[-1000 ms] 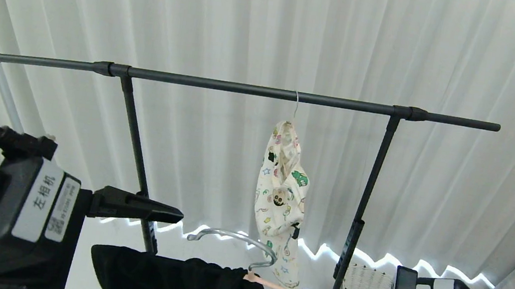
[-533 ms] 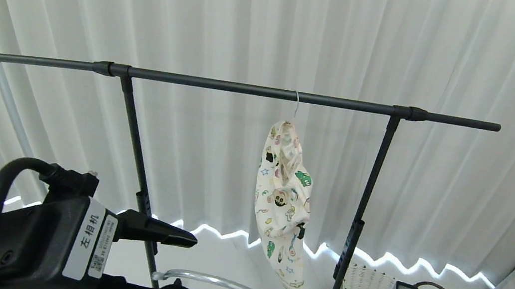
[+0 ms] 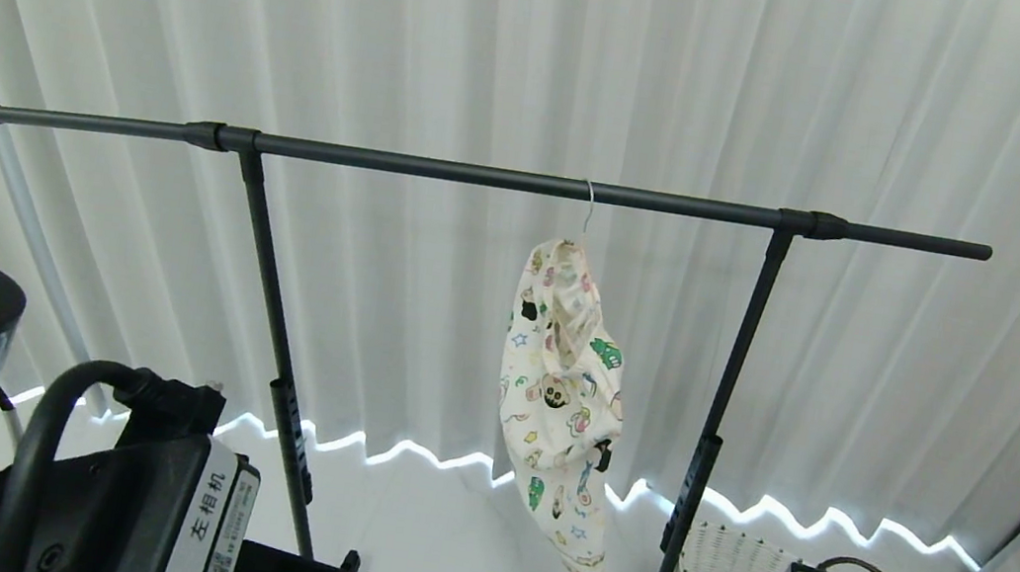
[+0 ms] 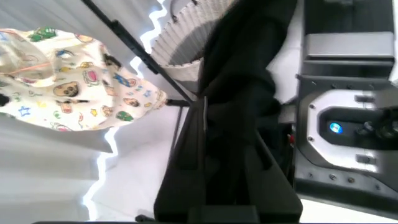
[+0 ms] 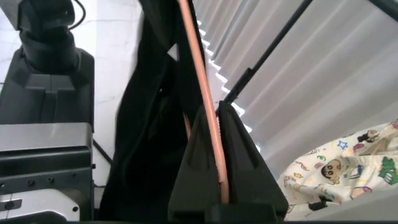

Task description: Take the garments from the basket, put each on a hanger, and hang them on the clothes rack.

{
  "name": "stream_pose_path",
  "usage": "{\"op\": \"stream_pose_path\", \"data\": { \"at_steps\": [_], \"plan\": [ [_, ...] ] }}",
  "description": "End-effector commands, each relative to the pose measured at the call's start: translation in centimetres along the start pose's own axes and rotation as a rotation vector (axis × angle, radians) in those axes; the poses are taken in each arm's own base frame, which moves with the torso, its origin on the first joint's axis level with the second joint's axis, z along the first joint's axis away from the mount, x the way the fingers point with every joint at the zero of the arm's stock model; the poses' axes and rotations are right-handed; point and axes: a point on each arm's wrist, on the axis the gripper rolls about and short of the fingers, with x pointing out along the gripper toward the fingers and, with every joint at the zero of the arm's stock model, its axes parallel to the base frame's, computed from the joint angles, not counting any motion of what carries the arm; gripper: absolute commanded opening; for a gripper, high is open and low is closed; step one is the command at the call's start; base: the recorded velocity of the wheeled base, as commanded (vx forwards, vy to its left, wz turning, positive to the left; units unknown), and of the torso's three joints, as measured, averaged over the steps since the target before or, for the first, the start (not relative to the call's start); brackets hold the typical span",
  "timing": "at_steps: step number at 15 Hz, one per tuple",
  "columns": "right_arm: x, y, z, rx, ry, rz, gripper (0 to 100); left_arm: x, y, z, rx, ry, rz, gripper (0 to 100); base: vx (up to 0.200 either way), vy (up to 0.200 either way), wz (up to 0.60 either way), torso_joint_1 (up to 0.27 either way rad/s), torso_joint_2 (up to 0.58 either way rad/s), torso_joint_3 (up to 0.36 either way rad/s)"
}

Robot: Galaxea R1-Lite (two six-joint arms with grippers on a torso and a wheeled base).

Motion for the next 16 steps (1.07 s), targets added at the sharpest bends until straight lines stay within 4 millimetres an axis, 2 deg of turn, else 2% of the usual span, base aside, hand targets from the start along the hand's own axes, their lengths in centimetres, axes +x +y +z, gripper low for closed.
{"op": "stream_pose_path", "data": {
  "at_steps": [1,7,12,16],
  "plan": [
    [0.0,0.1,-0.1,-0.001,0.006,-0.001,100,0.1,0.1,0.0,-0.003,0.001,0.0,0,0.0,0.0,0.0,0.0,0.0,0.0],
    [-0.3,-0.1,-0.6,-0.009,0.041,-0.067,100,0.2,0.2,-0.5,-0.086,0.01,0.013,0,0.0,0.0,0.0,0.0,0.0,0.0],
    [-0.7,0.0,-0.9,-0.005,0.055,-0.08,100,0.1,1.1,-1.0,-0.396,0.101,0.241,0,0.0,0.0,0.0,0.0,0.0,0.0],
    [0.0,-0.5,-2.4,0.035,0.126,-0.094,100,0.0,1.6,-0.5,-0.407,0.072,0.364,0,0.0,0.0,0.0,0.0,0.0,0.0]
  ]
}}
